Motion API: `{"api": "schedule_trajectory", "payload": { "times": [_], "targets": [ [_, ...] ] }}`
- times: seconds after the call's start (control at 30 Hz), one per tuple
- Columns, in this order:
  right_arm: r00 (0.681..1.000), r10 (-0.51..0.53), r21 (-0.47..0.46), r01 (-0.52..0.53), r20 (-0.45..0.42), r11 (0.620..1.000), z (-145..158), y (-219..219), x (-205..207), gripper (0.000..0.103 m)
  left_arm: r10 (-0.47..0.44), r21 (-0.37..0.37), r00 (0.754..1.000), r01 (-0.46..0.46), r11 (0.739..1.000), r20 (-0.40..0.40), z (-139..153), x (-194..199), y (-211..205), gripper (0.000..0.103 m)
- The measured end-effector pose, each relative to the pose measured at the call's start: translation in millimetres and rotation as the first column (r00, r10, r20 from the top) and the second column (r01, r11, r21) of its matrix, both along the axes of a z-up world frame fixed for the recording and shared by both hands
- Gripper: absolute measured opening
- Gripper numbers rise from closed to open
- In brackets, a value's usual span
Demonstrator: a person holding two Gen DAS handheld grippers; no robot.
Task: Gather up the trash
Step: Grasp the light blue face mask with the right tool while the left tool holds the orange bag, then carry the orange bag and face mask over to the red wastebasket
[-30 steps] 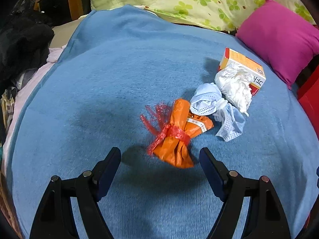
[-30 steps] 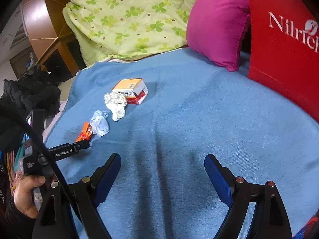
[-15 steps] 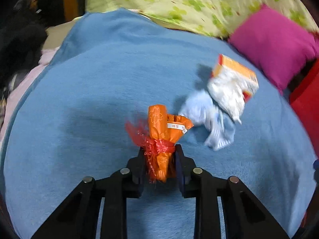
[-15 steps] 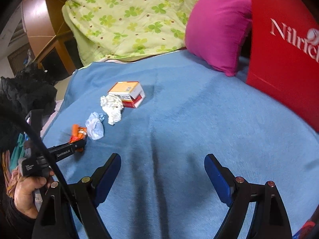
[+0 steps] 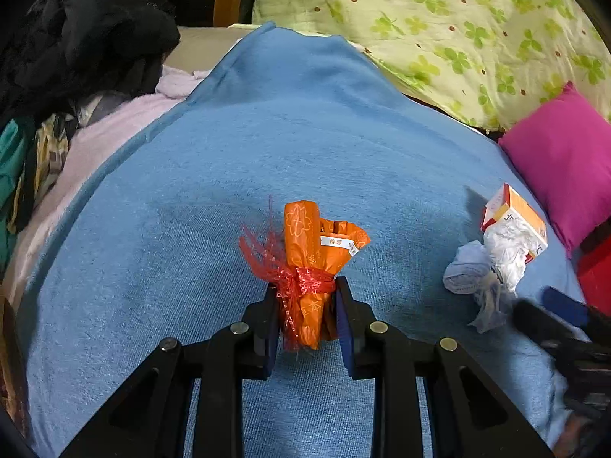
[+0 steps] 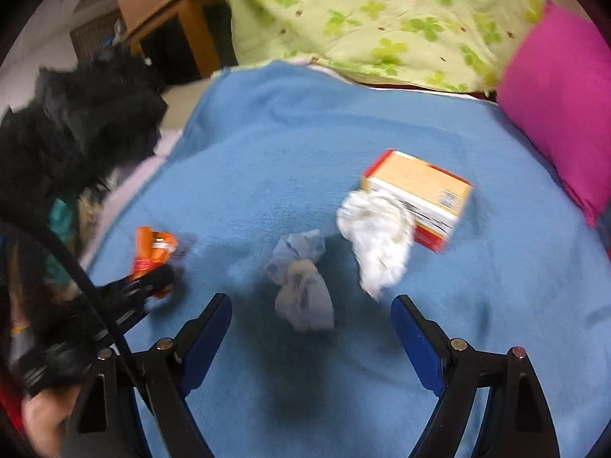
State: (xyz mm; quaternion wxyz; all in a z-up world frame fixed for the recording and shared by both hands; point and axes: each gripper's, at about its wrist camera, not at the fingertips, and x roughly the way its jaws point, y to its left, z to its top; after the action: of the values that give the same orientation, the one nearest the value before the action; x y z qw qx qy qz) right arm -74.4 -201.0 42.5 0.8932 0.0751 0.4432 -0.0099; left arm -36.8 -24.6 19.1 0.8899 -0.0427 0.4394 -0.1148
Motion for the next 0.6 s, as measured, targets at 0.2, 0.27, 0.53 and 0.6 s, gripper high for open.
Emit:
{"api": "schedule_trajectory", "payload": {
  "times": [0.2, 0.27, 0.53, 0.6],
  "targets": [
    [0.996, -0.014, -0.074, 0.008, -0.083, 0.997, -30, 10, 25, 0.04, -0.017, -0.023, 1.0, 0.017, 1.0, -0.005, 2, 5, 2, 0.028],
    [0.997, -0.014, -0.058, 0.01, -0.07, 0.998, -25, 8, 18, 0.028, -0.021, -0.03, 1.0, 0.021, 0.999, -0.006, 2, 6, 3, 0.028],
    [0.998, -0.064, -0.032, 0.063, -0.013, 0.997, 11, -5, -48, 0.028, -0.041, 0.029, 0.999, 0.04, 0.999, 0.034, 4, -8, -9, 0.028],
    [0.997, -0.081, -0.022, 0.081, -0.006, 0.996, 16, -9, -67, 0.028, -0.05, 0.048, 0.998, 0.048, 0.998, 0.044, 6, -16, -13, 0.028]
  ]
}}
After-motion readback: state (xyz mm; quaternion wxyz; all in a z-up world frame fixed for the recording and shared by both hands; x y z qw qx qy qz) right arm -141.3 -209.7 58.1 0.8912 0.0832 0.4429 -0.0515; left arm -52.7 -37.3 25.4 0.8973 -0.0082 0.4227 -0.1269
